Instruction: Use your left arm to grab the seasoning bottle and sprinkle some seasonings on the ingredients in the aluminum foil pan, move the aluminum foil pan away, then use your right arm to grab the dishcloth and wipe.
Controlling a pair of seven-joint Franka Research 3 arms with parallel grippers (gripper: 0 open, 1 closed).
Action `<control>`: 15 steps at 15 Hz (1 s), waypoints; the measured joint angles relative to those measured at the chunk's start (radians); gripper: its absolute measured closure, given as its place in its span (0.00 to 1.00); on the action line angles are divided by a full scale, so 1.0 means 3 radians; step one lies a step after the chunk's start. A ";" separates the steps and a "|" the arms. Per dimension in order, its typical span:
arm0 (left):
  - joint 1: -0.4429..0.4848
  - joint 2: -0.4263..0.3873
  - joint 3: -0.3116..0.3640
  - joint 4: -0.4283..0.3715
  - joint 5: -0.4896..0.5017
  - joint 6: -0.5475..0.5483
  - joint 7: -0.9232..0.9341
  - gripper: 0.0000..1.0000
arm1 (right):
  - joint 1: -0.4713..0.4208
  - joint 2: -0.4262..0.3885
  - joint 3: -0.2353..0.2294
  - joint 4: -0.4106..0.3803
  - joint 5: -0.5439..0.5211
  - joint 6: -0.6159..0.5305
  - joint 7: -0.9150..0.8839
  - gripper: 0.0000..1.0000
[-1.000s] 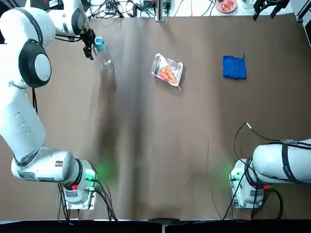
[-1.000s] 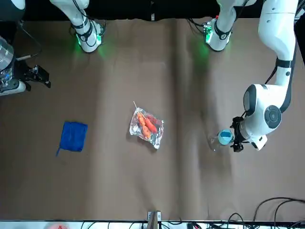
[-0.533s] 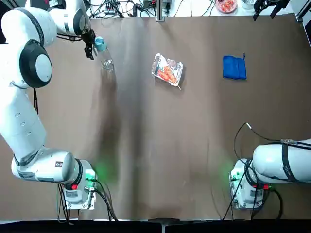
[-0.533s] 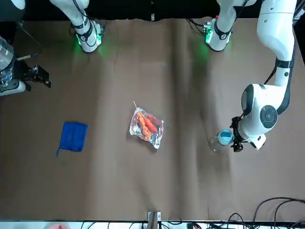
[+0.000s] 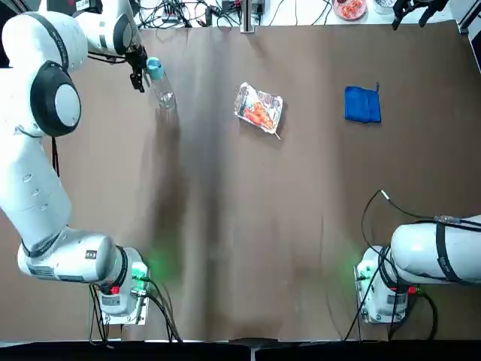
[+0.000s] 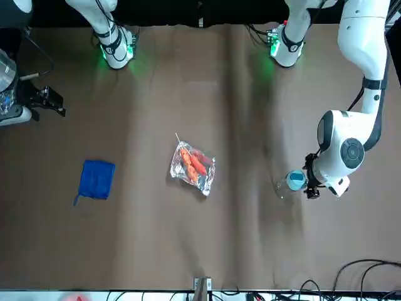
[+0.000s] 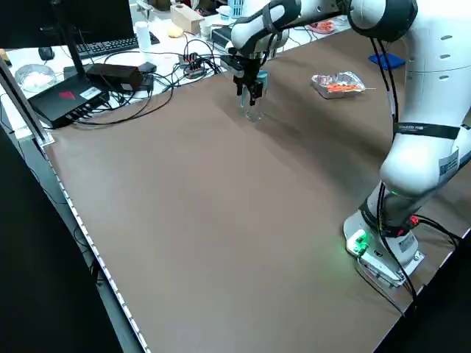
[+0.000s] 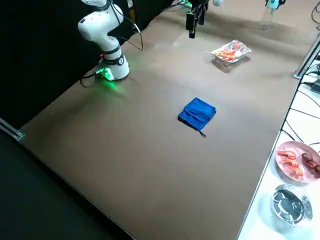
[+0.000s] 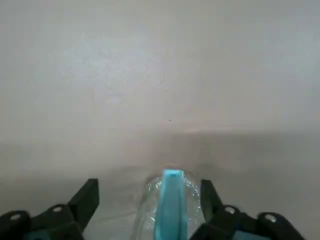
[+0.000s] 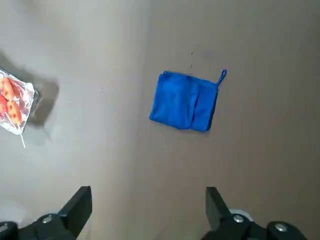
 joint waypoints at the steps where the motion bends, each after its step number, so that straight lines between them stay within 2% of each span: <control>1: 0.0000 0.0000 0.0000 0.0000 0.0007 0.0000 0.0000 0.12 | 0.0000 0.0000 0.0000 0.0001 0.0000 0.0001 0.0001 0.00; 11: -0.0001 0.0000 0.0000 -0.0001 0.0031 -0.0002 -0.0001 0.28 | 0.0003 -0.0003 0.0003 0.0009 0.0000 0.0001 0.0004 0.00; 12: -0.0001 0.0000 0.0000 -0.0001 0.0031 -0.0002 -0.0001 0.33 | 0.0003 -0.0003 0.0002 0.0008 0.0000 0.0001 0.0004 0.00; 13: -0.0001 0.0000 0.0000 -0.0001 0.0031 -0.0002 -0.0001 0.33 | 0.0003 -0.0003 0.0002 0.0007 0.0000 0.0001 0.0005 0.00; 15: -0.0001 0.0000 0.0000 -0.0001 0.0061 -0.0002 -0.0001 0.40 | 0.0003 -0.0003 0.0001 0.0005 0.0000 0.0001 0.0006 0.00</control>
